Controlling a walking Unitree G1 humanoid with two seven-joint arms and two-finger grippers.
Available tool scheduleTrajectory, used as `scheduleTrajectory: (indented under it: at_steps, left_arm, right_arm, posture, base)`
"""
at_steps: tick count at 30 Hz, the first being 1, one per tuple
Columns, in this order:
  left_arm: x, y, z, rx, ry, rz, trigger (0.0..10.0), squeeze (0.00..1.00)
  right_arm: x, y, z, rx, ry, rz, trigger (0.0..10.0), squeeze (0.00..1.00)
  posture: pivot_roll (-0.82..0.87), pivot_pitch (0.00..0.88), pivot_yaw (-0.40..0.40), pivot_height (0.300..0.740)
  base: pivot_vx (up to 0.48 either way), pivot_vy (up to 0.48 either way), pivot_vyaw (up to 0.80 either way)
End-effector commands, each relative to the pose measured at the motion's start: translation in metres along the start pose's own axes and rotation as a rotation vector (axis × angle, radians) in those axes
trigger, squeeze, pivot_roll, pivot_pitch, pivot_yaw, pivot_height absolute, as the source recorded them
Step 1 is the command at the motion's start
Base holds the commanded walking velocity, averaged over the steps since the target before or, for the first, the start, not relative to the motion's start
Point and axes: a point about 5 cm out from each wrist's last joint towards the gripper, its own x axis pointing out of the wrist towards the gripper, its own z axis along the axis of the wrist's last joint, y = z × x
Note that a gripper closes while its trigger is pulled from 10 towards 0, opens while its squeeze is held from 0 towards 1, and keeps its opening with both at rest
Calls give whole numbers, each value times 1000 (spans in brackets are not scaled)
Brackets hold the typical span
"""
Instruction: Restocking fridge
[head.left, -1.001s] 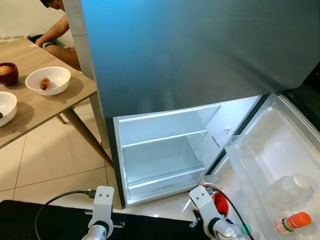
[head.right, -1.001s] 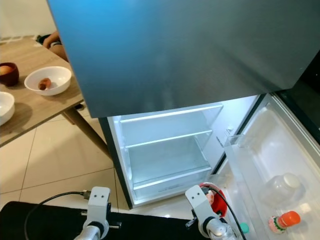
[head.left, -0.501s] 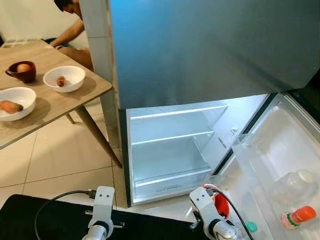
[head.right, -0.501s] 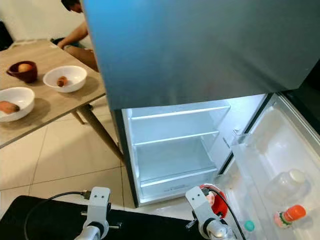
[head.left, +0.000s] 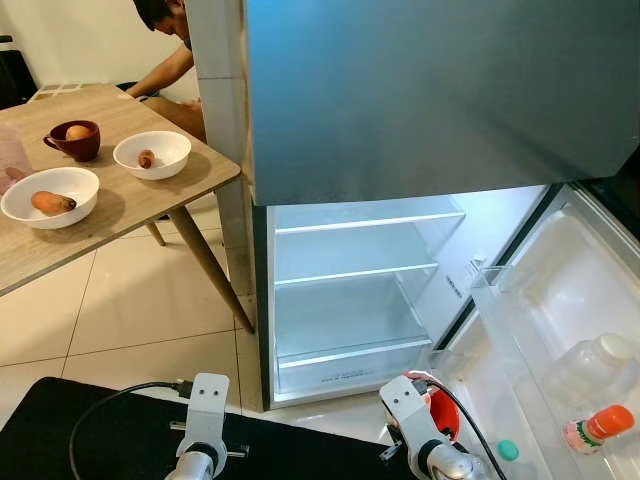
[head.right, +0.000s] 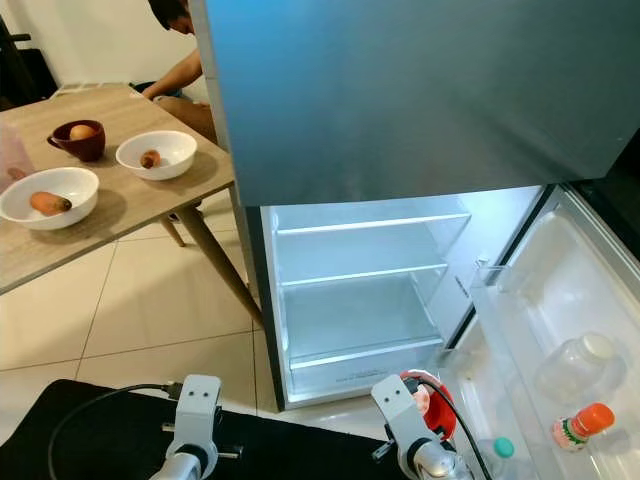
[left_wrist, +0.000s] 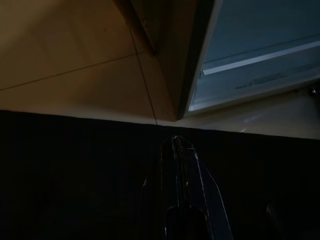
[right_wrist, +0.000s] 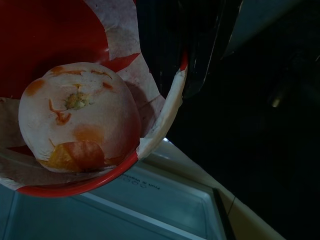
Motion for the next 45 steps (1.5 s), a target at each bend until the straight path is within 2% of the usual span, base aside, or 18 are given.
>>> scheduleTrajectory:
  at_steps: [1, 14, 31, 35, 37, 45]
  left_arm:
    - [-1, -1, -1, 9, 2, -1, 10000, 0]
    - [-1, 3, -4, 9, 26, 30, 10000, 0]
    - [0, 1, 0, 0, -5, 25, 10000, 0]
    - [0, 5, 0, 20, -3, 48, 10000, 0]
    - [0, 7, 2, 0, -21, 59, 10000, 0]
    - [-1, 10, 3, 0, -27, 66, 10000, 0]
  right_arm:
    - [0, -3, 2, -13, -5, -9, 10000, 0]
    - [1, -2, 3, -9, -4, -6, 10000, 0]
    - [1, -2, 3, -10, -4, -5, 10000, 0]
    - [1, -1, 2, -12, -3, -3, 10000, 0]
    - [1, -1, 2, -13, -3, -2, 10000, 0]
    - [1, -1, 4, -18, -7, 0, 10000, 0]
  posture:
    - [-102, 65, -36, 720]
    - [-97, 64, -37, 720]
    - [-97, 59, -35, 720]
    - [-97, 58, -35, 720]
    - [-96, 58, -36, 720]
    - [-94, 49, -36, 720]
  base:
    - [0, 0, 0]
    - [0, 0, 0]
    - [0, 0, 0]
    - [0, 0, 0]
    - [0, 0, 0]
    - [434, 0, 0]
